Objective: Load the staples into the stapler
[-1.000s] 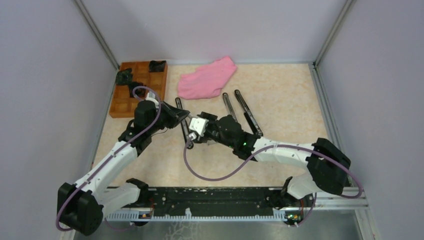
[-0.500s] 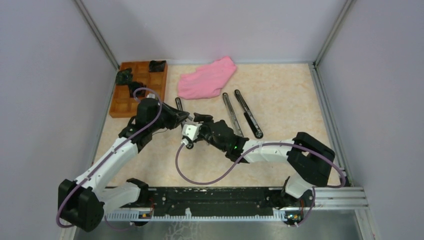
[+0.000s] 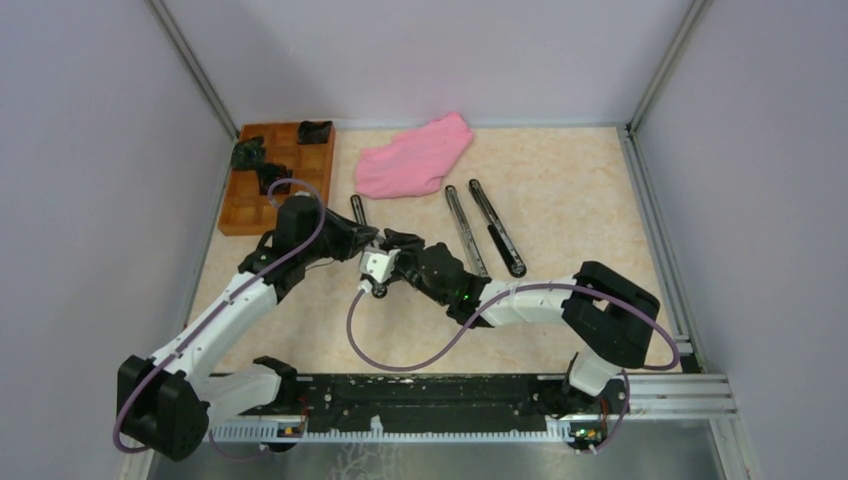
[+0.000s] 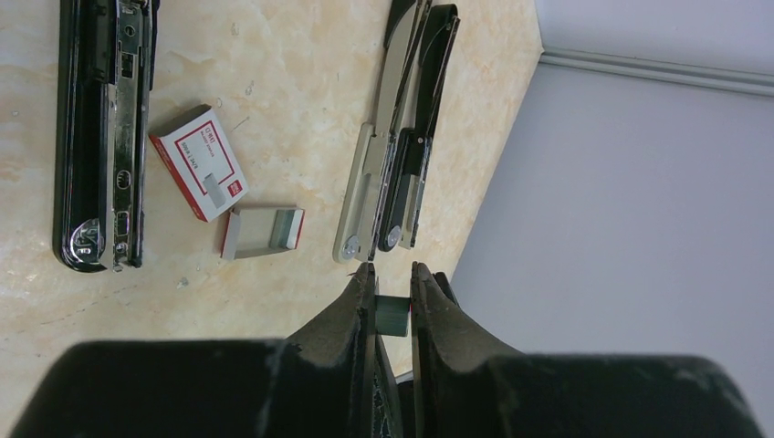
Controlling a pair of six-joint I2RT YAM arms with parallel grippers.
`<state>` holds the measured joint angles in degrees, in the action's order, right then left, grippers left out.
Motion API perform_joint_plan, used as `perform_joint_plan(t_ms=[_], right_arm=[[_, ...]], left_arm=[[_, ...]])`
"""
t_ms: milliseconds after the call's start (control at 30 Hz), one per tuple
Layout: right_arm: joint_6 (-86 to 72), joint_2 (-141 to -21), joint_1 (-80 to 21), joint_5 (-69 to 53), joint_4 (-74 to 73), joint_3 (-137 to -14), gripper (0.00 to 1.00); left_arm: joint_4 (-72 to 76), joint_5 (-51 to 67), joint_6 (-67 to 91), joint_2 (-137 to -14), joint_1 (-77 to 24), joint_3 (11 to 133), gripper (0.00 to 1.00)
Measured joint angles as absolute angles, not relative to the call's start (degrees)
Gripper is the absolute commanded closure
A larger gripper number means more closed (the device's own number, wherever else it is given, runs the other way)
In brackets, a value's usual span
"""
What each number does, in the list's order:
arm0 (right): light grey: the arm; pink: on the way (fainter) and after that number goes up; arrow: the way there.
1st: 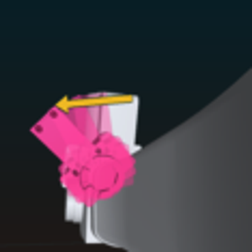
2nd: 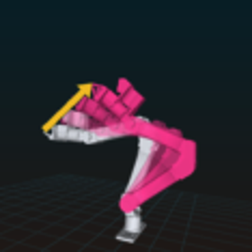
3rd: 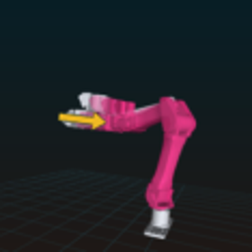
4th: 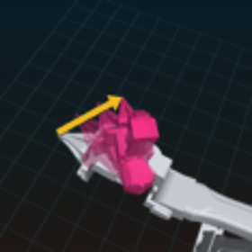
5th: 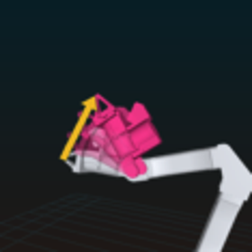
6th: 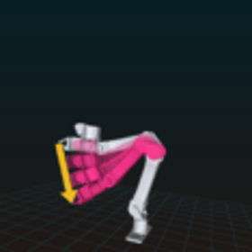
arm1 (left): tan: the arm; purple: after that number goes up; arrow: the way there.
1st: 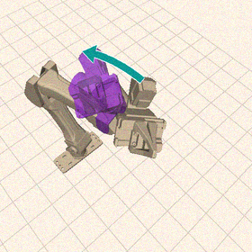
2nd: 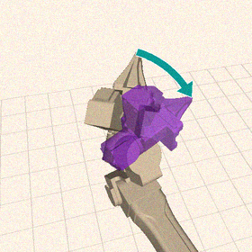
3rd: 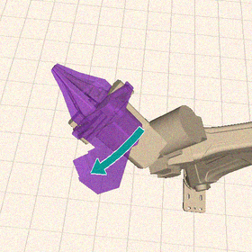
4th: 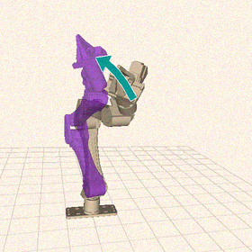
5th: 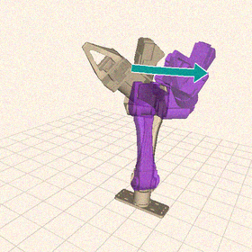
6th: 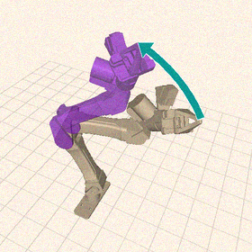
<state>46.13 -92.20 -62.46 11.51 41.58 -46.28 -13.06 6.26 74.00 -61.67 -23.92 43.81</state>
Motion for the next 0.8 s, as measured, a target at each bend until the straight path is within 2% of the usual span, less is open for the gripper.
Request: perform_joint_plan(t_ms=[233,433,533,633,800], right_arm=[[46.5,-92.5,-62.7,11.5,41.2,-47.0,0.69],[46.8,-92.5,-63.4,11.7,40.6,-47.0,0.83],[46.9,-92.5,-63.6,12.4,40.4,-47.0,0.91],[46.1,-92.5,-63.6,12.7,39.4,-47.4,0.96],[42.7,-92.1,-63.6,13.9,36.4,-48.1,0.99]], left_arm=[[-13.5,6.0,75.0,-61.8,-23.9,44.3,0.92],[-13.8,6.0,75.4,-62.2,-23.9,44.3,0.87],[-14.2,6.0,75.6,-62.3,-24.0,44.4,0.79],[-14.6,5.9,75.8,-62.3,-24.0,44.4,0.65],[-15.8,5.7,75.0,-62.4,-24.0,44.4,0.46]])
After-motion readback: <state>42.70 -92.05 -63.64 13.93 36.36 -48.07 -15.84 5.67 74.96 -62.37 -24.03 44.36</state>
